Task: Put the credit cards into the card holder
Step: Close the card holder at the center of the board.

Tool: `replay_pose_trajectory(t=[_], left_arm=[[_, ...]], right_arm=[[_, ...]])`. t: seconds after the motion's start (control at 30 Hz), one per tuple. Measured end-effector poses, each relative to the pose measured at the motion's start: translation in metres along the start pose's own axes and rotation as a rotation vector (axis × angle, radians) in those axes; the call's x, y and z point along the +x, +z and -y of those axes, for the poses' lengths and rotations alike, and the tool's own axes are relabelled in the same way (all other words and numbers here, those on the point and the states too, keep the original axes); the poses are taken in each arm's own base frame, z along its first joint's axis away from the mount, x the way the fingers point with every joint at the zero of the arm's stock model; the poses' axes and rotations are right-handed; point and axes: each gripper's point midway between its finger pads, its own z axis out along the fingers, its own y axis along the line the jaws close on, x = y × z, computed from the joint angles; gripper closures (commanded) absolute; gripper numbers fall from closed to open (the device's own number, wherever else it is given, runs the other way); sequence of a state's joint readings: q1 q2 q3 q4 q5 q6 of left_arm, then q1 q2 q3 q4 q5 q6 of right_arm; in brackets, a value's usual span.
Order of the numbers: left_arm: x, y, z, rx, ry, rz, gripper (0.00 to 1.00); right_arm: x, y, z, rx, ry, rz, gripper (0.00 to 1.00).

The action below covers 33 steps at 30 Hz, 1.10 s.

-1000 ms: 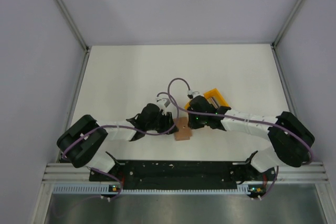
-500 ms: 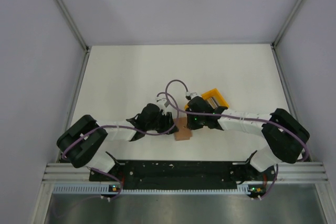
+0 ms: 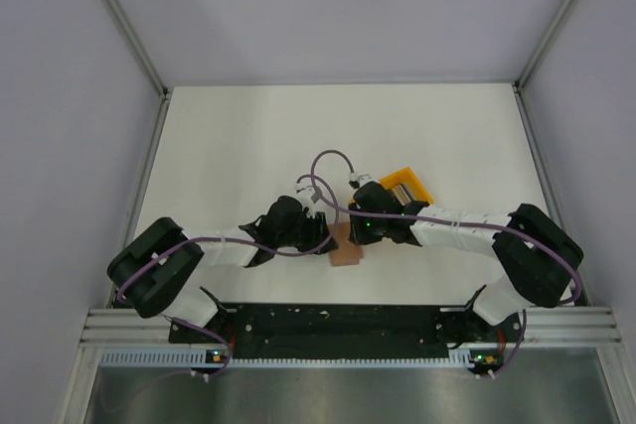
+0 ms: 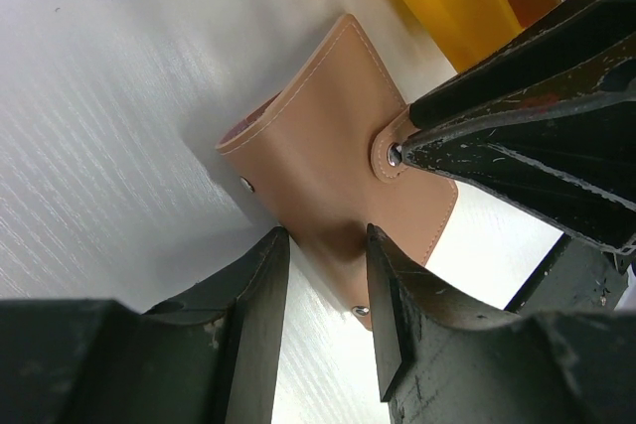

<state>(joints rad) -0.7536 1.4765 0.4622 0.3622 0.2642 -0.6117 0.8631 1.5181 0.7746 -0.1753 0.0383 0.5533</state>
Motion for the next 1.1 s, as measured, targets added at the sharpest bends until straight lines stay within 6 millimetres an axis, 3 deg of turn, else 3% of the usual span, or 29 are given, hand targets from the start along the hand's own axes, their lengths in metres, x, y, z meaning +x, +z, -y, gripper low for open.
replay_pose_trajectory(t=[0.33,0.77,1.1], left_arm=[[0.0,0.0,0.0,0.0,0.0,0.0,0.58],[0.0,0.0,0.0,0.0,0.0,0.0,0.58],[0.0,0.0,0.0,0.0,0.0,0.0,0.58]], right_arm=[[-0.003,0.001,-0.014,-0.01,-0.031,0.014,0.78],[-0.006,0.006,-0.008,0.046,-0.028,0.014,0.86],[-0.004,0.006,-0.009,0.046,-0.032,0.012,0.84]])
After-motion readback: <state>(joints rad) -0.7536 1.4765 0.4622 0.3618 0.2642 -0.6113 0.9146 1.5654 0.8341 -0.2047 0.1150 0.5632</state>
